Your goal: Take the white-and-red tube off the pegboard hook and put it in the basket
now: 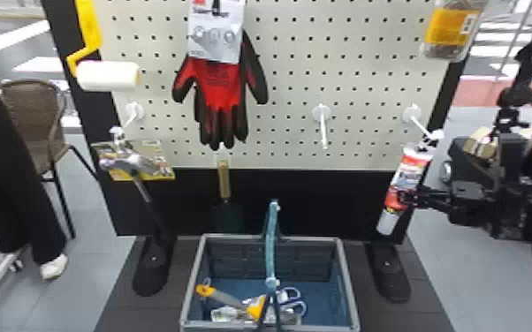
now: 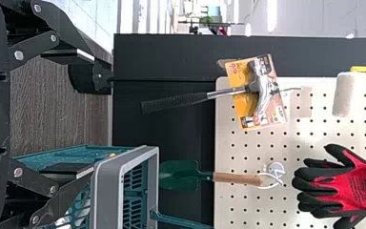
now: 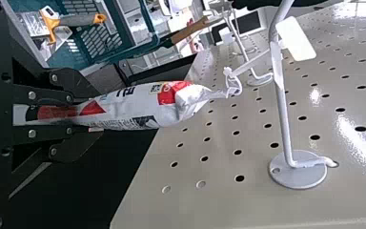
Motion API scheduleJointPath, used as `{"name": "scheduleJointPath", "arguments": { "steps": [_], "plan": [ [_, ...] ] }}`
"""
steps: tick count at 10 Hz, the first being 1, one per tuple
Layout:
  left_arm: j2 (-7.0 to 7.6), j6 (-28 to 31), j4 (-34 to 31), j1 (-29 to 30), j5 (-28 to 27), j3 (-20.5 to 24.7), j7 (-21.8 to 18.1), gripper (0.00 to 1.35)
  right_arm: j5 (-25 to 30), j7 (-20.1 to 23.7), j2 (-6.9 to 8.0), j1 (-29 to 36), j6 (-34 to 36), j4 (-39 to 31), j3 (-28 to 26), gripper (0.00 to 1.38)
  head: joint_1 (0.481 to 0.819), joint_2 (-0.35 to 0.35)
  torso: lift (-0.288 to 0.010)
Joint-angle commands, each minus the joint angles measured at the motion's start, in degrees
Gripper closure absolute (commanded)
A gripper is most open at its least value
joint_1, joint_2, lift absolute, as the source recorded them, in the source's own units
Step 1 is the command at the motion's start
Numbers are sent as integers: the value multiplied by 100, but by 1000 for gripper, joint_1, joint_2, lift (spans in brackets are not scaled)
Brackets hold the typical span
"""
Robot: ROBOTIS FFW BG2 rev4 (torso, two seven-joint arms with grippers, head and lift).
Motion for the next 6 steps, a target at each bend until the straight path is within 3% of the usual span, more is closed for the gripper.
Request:
{"name": "scheduleJointPath", "arguments": {
  "steps": [1, 6],
  "plan": [
    [-15, 0, -1, 0, 0, 0, 0, 461, -6, 0, 0, 17, 3, -17, 0, 1197, 549, 0, -100],
    [-15, -17, -1, 0, 0, 0, 0, 463, -24, 9, -9, 66, 38, -102, 0, 1197, 549, 0, -100]
  ]
}}
